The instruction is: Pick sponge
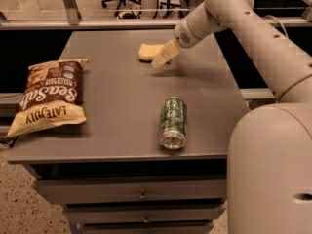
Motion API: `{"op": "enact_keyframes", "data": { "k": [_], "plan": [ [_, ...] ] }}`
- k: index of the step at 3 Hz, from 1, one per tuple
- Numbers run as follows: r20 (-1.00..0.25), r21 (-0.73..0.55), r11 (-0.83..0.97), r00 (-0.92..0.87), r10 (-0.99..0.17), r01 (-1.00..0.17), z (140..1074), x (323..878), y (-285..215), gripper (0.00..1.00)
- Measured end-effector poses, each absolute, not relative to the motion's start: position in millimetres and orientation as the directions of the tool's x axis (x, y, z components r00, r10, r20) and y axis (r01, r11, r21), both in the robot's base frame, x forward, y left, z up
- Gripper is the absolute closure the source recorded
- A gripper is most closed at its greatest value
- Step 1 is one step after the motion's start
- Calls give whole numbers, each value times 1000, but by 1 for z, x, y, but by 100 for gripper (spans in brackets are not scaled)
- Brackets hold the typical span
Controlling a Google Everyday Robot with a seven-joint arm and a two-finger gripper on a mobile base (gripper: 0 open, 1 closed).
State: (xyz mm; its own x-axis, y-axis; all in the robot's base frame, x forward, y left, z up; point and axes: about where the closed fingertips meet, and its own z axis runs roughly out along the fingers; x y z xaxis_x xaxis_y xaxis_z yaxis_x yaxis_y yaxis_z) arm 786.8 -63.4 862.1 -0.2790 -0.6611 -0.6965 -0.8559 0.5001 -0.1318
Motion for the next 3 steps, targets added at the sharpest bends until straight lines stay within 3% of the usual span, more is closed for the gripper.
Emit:
{"op": "enact_keyframes", "data": {
  "k": [3],
  "plan": [
    [-698, -124, 529, -305, -648, -839, 855, 799, -62, 71]
  ]
}}
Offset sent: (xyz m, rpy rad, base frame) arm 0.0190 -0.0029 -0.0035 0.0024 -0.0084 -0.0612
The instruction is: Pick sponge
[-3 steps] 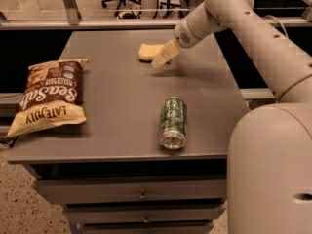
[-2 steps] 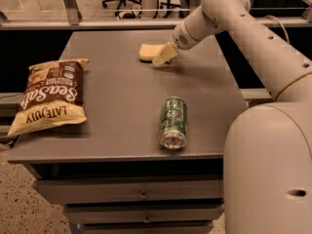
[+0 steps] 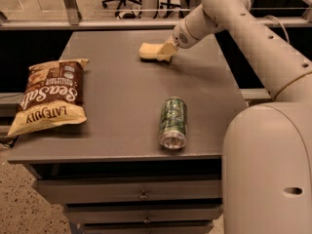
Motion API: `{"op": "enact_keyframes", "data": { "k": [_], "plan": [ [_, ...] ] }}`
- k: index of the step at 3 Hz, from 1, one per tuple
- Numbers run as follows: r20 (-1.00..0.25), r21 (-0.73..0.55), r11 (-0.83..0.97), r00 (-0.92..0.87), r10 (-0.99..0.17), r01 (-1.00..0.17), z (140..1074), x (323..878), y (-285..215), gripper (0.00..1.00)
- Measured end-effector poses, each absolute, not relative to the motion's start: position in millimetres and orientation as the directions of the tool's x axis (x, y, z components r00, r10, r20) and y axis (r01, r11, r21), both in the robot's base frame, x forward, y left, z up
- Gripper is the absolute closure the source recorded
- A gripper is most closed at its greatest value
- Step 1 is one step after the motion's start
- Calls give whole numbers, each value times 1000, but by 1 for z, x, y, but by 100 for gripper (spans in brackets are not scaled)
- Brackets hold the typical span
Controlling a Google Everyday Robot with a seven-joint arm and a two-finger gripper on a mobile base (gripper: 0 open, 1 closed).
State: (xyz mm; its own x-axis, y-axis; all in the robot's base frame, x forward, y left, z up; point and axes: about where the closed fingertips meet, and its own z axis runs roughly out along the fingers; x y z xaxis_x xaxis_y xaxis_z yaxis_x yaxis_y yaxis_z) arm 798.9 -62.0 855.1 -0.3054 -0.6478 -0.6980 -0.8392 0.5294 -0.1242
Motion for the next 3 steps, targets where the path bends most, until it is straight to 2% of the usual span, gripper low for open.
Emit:
{"op": "enact_keyframes", "data": {
  "k": [1, 2, 3],
  "plan": [
    [-734, -97, 501, -279, -620, -860, 876, 785, -62, 94],
    [-794, -74, 443, -215, -569, -894, 916, 759, -59, 100],
    [-807, -65, 427, -204, -555, -902, 922, 754, -56, 100]
  ]
}}
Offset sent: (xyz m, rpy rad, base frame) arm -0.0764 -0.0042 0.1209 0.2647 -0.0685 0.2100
